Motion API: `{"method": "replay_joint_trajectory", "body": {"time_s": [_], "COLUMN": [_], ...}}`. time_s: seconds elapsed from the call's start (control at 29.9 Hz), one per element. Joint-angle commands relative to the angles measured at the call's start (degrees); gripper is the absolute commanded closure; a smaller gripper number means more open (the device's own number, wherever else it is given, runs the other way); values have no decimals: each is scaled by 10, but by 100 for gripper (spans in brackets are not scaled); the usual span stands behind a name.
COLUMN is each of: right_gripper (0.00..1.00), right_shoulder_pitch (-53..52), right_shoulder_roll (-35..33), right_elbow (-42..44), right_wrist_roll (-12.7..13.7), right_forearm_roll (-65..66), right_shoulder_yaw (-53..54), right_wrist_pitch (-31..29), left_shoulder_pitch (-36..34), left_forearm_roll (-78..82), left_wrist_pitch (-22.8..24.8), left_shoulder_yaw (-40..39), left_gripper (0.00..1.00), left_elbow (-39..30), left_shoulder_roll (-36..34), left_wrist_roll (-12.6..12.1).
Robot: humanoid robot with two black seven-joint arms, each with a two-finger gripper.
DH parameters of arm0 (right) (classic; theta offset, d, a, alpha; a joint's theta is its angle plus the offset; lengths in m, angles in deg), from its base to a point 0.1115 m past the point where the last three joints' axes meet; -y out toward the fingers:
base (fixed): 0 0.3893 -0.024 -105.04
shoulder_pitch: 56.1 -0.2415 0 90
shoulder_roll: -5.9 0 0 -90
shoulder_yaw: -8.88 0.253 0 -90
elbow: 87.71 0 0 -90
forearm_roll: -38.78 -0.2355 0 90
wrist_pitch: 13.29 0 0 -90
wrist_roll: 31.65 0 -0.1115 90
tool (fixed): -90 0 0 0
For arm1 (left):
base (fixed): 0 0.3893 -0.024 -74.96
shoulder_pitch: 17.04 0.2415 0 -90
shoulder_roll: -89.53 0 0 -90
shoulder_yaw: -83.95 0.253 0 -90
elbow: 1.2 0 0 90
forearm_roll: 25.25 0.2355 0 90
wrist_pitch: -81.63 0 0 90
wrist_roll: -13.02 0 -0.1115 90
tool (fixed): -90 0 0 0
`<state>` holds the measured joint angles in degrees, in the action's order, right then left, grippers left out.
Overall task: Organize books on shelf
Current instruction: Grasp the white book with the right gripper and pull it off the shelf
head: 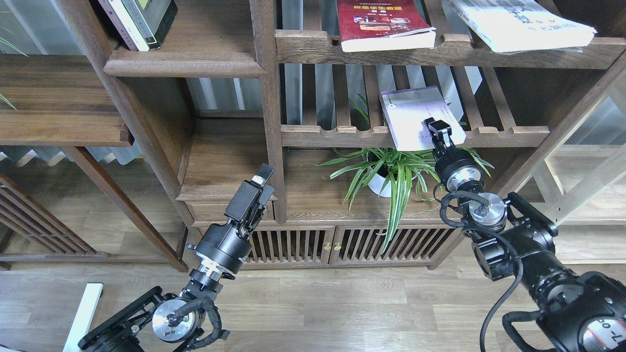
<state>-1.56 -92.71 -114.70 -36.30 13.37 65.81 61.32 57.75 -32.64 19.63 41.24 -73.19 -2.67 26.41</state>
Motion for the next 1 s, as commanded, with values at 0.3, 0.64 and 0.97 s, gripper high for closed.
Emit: {"method": "replay_joint_trajectory", "body": {"time_s": [0.3, 0.64, 0.97], "right_gripper": [94, 95, 96], "right_shoulder_pitch": [21, 69, 140], "right_shoulder_roll": [0, -19, -26], "right_elbow": [1, -71, -138], "right_wrist_roll": [-1, 2, 3], "right_forearm_roll": [-3, -4, -4], "right_shoulder_yaw": [3, 31, 41], "right_wrist_pitch": [-75, -101, -126], "left_shoulder_pitch": [-3, -45, -66], "left_forearm_roll": [5, 8, 11], "left_wrist_pitch": [0, 0, 0], "left_shoulder_yaw": [7, 2, 7], "left_gripper": [1, 1, 1], "left_elbow": [0, 0, 1], "left_shoulder_roll": [1, 0, -1], "left_wrist_roll": [-8, -13, -41]}}
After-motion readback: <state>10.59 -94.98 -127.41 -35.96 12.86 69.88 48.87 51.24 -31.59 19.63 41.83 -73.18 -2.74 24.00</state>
